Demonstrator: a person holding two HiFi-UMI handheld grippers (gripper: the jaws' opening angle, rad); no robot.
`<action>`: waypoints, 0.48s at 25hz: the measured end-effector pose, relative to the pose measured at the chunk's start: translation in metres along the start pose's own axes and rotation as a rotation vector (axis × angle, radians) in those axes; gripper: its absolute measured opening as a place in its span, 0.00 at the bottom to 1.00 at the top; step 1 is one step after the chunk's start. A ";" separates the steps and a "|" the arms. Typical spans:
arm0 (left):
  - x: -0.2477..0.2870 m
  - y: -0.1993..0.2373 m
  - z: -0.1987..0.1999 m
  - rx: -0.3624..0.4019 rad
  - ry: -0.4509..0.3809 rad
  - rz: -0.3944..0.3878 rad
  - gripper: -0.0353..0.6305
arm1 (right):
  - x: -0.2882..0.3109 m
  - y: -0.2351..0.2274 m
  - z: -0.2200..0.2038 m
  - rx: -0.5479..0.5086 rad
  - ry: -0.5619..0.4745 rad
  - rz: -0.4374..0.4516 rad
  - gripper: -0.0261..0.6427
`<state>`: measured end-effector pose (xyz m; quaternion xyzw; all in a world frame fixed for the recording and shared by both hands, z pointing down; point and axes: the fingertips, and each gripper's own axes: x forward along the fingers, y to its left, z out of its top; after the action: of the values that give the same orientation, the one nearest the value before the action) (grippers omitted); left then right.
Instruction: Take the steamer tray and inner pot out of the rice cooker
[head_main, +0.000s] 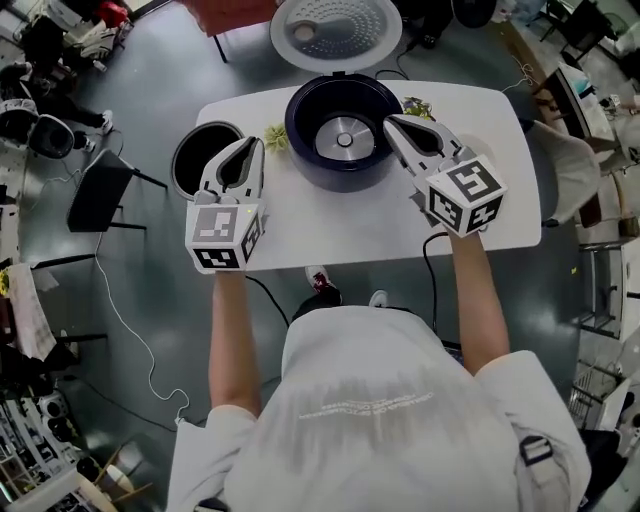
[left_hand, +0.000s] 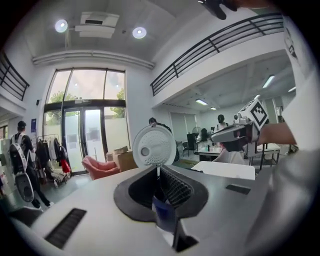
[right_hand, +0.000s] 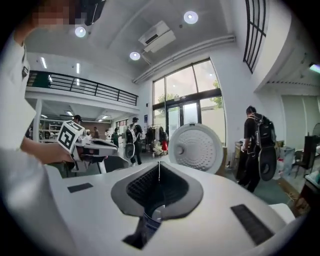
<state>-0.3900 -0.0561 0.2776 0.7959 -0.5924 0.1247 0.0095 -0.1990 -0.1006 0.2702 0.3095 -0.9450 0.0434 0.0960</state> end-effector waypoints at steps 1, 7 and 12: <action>0.000 -0.009 0.009 0.020 -0.010 -0.011 0.10 | -0.012 -0.007 0.003 -0.001 -0.006 -0.025 0.08; 0.006 -0.054 0.053 0.102 -0.078 -0.053 0.10 | -0.069 -0.033 0.022 -0.055 -0.026 -0.120 0.08; -0.001 -0.078 0.072 0.131 -0.116 -0.067 0.10 | -0.096 -0.031 0.028 -0.094 -0.045 -0.135 0.08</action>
<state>-0.3027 -0.0438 0.2180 0.8200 -0.5556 0.1164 -0.0729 -0.1093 -0.0743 0.2233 0.3685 -0.9250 -0.0142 0.0919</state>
